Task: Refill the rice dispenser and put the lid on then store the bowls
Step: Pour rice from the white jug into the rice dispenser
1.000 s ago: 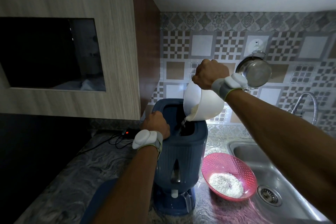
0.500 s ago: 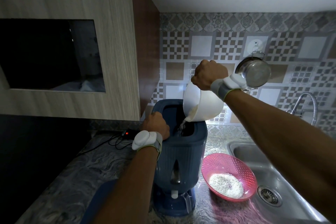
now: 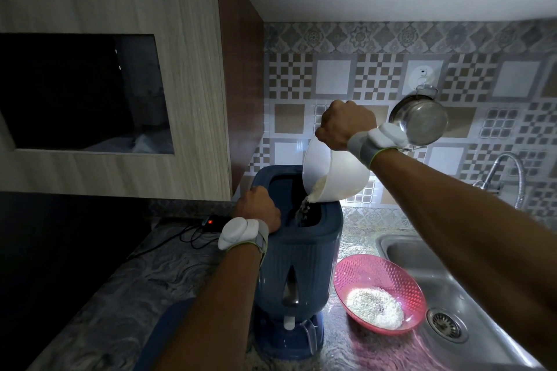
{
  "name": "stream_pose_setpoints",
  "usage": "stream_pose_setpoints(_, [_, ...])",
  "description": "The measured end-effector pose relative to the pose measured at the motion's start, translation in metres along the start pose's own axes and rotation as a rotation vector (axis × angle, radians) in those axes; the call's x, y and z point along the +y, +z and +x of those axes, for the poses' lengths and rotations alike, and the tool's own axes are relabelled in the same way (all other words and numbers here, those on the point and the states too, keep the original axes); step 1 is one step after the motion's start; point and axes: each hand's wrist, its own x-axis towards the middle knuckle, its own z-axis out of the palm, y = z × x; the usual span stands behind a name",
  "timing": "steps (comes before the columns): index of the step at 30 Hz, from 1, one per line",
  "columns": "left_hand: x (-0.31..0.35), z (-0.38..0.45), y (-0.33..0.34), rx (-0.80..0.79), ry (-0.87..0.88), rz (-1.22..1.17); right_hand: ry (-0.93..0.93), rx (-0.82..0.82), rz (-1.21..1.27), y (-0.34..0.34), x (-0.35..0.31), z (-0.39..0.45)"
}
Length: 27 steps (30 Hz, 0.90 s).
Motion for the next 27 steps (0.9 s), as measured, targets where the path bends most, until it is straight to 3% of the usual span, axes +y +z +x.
stream_pose_setpoints(27, [0.0029,-0.0032,-0.0028,0.005,-0.008,0.036,-0.030,-0.001,-0.037,0.0071,0.0048,0.0063])
